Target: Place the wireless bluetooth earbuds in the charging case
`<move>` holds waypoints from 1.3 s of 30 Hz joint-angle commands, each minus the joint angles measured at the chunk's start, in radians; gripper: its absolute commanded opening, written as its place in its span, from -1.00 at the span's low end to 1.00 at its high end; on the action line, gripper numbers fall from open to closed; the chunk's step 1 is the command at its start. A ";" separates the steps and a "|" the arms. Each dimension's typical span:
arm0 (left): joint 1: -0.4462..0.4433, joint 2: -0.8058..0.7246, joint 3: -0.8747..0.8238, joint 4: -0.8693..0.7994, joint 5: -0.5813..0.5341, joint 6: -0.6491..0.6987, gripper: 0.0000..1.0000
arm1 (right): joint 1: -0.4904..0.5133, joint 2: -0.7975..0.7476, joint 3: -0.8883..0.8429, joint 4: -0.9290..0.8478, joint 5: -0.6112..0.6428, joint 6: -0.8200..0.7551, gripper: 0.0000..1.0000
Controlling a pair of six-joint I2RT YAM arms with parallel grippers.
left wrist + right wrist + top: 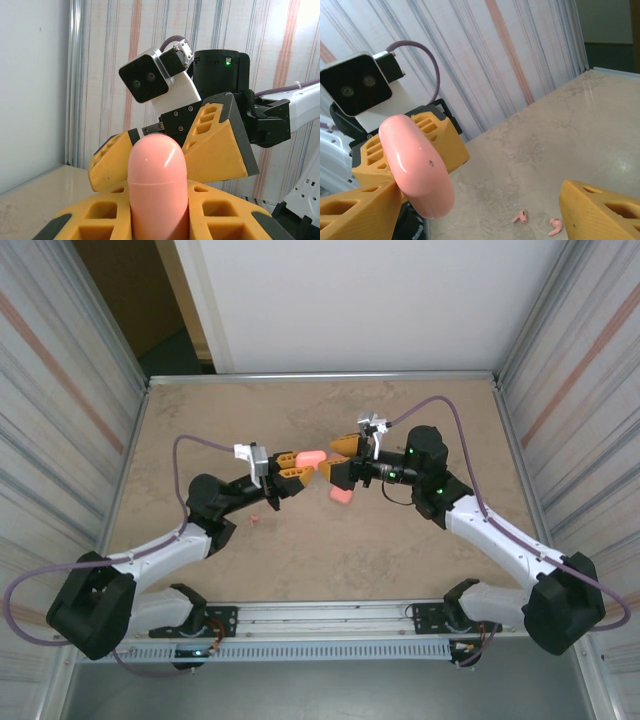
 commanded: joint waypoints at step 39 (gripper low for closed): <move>-0.007 -0.021 0.001 -0.081 -0.066 0.073 -1.00 | -0.044 -0.021 0.058 -0.025 0.029 0.030 0.53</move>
